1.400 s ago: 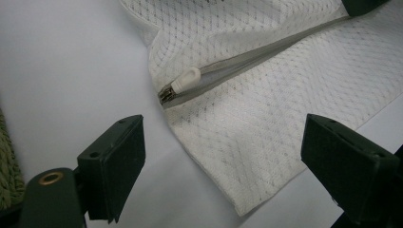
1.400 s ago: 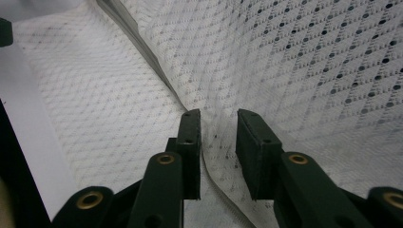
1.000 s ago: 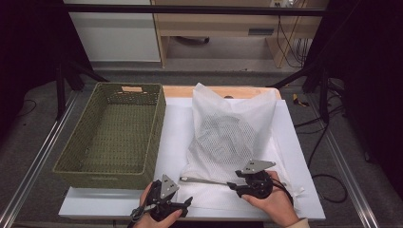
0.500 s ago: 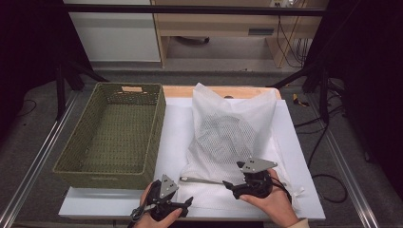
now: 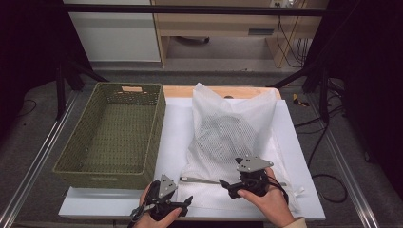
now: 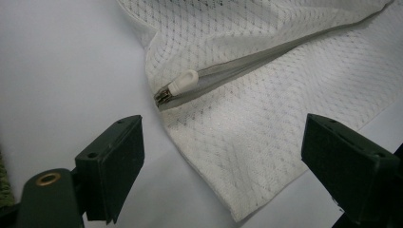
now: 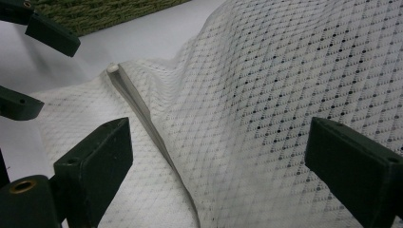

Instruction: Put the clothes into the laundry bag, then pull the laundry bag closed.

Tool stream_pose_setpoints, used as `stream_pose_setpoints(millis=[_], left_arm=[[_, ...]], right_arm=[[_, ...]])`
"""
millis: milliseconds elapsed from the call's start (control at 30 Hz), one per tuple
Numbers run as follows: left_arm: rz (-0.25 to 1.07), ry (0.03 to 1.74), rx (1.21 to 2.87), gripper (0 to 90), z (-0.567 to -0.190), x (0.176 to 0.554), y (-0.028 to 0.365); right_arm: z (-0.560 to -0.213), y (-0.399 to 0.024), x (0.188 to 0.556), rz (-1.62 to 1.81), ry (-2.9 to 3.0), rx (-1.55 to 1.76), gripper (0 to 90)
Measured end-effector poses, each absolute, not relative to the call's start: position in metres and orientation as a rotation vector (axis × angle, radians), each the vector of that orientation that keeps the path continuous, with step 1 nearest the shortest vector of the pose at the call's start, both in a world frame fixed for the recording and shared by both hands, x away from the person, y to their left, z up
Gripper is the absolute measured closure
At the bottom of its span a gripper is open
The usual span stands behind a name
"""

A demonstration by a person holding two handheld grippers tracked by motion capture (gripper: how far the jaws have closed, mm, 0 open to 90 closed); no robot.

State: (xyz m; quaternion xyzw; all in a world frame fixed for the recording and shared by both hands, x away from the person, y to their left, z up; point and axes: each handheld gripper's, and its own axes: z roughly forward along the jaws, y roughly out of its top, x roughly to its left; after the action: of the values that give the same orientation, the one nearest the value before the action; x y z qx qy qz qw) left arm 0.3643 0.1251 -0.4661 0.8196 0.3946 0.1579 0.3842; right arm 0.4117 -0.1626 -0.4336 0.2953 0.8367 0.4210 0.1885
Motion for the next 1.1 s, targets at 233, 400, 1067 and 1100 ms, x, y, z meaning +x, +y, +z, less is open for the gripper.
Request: stream_pose_setpoints(millis=[233, 400, 1067, 1100], left_arm=[[0.404, 1.010, 2.083, 16.4, -0.467, 0.366, 0.127], [0.400, 1.032, 2.068, 17.3, -0.469, 0.368, 0.128], [0.402, 1.057, 1.995, 32.0, -0.481, 0.378, 0.130], [0.394, 1.064, 1.992, 32.2, -0.482, 0.380, 0.130]], right_arm=[[-0.433, -0.160, 0.411, 1.180, 2.350, 0.824, 9.2], [-0.435, -0.161, 0.412, 1.168, 2.358, 0.835, 9.7], [-0.441, -0.161, 0.413, 1.138, 2.381, 0.843, 10.4], [-0.441, -0.161, 0.413, 1.136, 2.382, 0.845, 10.4]])
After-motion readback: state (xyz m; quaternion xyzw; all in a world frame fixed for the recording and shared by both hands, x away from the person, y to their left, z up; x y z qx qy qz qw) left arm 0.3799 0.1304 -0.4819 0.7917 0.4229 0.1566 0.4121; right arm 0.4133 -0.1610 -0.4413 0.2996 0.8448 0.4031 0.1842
